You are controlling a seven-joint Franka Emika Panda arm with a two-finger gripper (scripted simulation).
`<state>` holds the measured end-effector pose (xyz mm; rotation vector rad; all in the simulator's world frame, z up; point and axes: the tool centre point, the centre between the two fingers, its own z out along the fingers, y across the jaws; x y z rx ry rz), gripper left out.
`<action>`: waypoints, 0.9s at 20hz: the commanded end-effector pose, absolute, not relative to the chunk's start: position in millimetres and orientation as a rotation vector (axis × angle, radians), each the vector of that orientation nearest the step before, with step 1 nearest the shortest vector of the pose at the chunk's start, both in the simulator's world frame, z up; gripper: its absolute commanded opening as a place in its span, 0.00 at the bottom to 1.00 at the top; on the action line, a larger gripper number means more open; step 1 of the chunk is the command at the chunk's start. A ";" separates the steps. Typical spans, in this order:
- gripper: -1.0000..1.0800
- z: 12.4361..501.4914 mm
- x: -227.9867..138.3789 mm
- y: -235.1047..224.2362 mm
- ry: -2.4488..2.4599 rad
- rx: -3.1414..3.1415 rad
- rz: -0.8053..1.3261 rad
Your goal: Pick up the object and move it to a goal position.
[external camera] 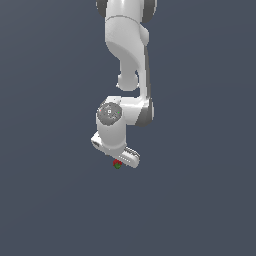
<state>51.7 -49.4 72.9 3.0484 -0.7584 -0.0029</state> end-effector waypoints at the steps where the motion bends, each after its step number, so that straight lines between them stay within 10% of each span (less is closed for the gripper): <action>1: 0.96 72.7 51.8 -49.2 -0.758 3.049 -0.002; 18: 0.96 22.7 52.6 -50.0 -0.767 3.047 0.000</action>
